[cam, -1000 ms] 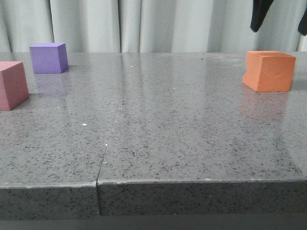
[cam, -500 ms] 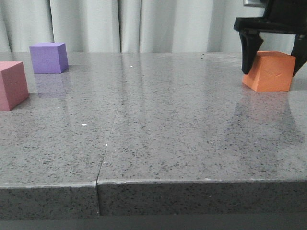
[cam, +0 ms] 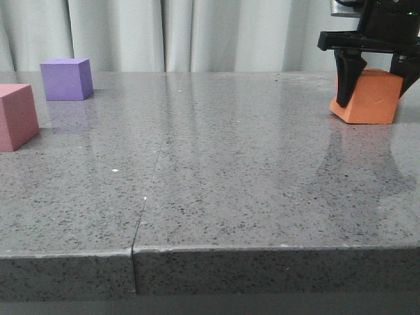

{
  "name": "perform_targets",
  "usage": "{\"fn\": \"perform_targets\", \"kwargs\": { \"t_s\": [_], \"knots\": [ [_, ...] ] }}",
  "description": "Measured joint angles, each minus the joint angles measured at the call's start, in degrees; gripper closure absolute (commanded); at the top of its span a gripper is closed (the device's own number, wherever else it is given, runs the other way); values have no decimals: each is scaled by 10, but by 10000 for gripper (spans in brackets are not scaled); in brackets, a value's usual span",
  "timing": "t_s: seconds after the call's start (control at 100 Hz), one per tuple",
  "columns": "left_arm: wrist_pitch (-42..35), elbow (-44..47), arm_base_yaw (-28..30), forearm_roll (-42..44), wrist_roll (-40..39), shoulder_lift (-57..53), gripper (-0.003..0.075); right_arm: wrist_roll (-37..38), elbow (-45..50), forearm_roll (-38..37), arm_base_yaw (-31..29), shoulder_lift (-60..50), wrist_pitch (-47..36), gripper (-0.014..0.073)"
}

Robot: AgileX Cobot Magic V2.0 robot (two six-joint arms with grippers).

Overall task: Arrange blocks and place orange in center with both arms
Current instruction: 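Lower the right gripper over the orange cube and close on it, then lift the orange cube and carry it toward the table center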

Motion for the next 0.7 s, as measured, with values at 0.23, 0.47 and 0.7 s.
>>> {"fn": "perform_targets", "kwargs": {
  "t_s": [0.23,0.47,0.7],
  "knots": [
    [0,0,0,0,0,0,741,2,-18,0,2,0,25,242],
    [0,0,0,0,0,0,741,72,-97,-8,39,0,39,242],
    [0,0,0,0,0,0,741,144,-140,-12,99,0,44,243]
  ]
}}
